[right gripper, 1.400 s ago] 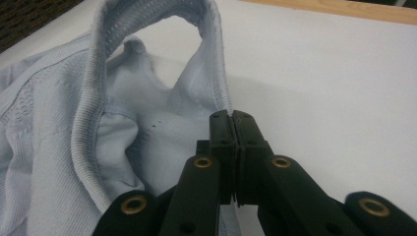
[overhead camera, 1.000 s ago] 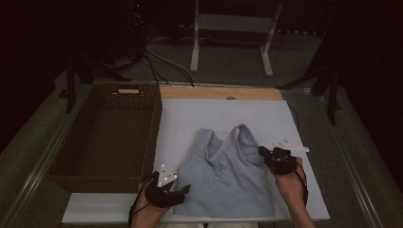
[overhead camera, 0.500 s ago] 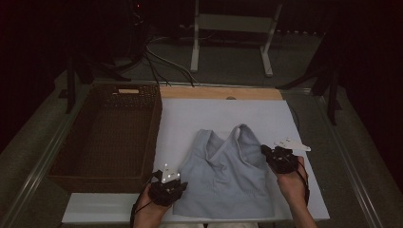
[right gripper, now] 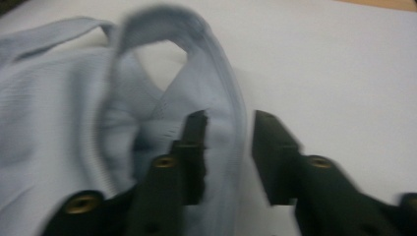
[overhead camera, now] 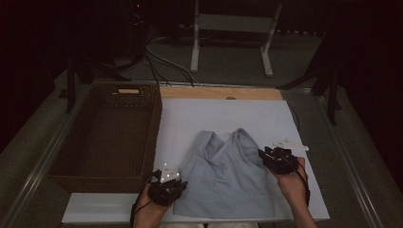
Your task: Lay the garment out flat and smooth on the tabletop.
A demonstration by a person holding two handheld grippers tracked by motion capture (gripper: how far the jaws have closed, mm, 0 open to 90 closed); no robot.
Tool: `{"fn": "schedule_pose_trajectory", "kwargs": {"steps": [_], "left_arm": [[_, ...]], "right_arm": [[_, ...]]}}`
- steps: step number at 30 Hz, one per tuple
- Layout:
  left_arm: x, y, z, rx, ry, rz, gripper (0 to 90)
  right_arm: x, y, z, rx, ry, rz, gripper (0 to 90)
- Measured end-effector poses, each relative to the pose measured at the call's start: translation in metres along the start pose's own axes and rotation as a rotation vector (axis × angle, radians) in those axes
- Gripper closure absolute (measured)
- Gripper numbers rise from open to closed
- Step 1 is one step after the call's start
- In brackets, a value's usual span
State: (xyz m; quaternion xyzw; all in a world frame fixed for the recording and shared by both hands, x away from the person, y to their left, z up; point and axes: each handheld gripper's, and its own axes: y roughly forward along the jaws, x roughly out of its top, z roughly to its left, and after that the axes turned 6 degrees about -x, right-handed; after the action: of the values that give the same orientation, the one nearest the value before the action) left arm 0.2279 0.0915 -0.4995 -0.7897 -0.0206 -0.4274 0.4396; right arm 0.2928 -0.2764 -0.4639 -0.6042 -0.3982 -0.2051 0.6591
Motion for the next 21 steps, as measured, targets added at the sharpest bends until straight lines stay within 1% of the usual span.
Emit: {"fn": "schedule_pose_trajectory", "kwargs": {"steps": [1,2,3,5,7,9,11,14,15,17,18,20,21], "left_arm": [[0.000,0.000,0.000,0.000,0.000,0.000,84.5],[0.000,0.000,0.000,-0.003,-0.002,-0.002,84.5],[0.000,0.000,0.000,-0.004,-0.003,-0.003,84.4],[0.001,0.001,0.000,-0.004,-0.003,-0.002,84.4],[0.001,0.000,0.000,-0.007,-0.005,-0.003,84.4],[0.001,0.001,0.000,-0.011,-0.010,-0.005,84.4],[0.002,0.001,0.000,-0.012,-0.014,-0.005,84.4],[0.002,0.001,-0.001,-0.013,-0.015,-0.006,84.4],[0.002,0.001,-0.001,-0.014,-0.016,-0.006,84.4],[0.003,0.002,-0.001,-0.016,-0.017,-0.008,84.4],[0.003,0.002,-0.001,-0.016,-0.017,-0.009,84.4],[0.003,0.002,-0.001,-0.017,-0.017,-0.011,84.4],[0.003,0.002,-0.001,-0.018,-0.017,-0.010,84.4]], "right_arm": [[0.000,0.000,0.000,0.000,0.000,0.000,61.6],[0.000,-0.001,0.001,0.002,0.002,-0.001,58.6],[-0.002,-0.004,0.003,0.032,0.002,-0.001,54.5],[-0.003,-0.005,0.005,0.052,0.000,0.002,52.2],[-0.006,-0.007,0.008,0.083,0.000,0.006,50.4],[-0.009,-0.008,0.012,0.111,0.002,0.009,50.0],[-0.011,-0.008,0.016,0.134,-0.006,0.014,49.6],[-0.012,-0.007,0.019,0.154,-0.016,0.027,49.6],[-0.013,-0.005,0.022,0.157,-0.027,0.043,50.7],[-0.014,-0.002,0.022,0.169,-0.034,0.066,55.7],[-0.014,-0.001,0.022,0.171,-0.033,0.075,61.4],[-0.016,0.000,0.022,0.190,-0.037,0.092,79.7],[-0.017,-0.001,0.022,0.184,-0.045,0.092,84.4]]}}
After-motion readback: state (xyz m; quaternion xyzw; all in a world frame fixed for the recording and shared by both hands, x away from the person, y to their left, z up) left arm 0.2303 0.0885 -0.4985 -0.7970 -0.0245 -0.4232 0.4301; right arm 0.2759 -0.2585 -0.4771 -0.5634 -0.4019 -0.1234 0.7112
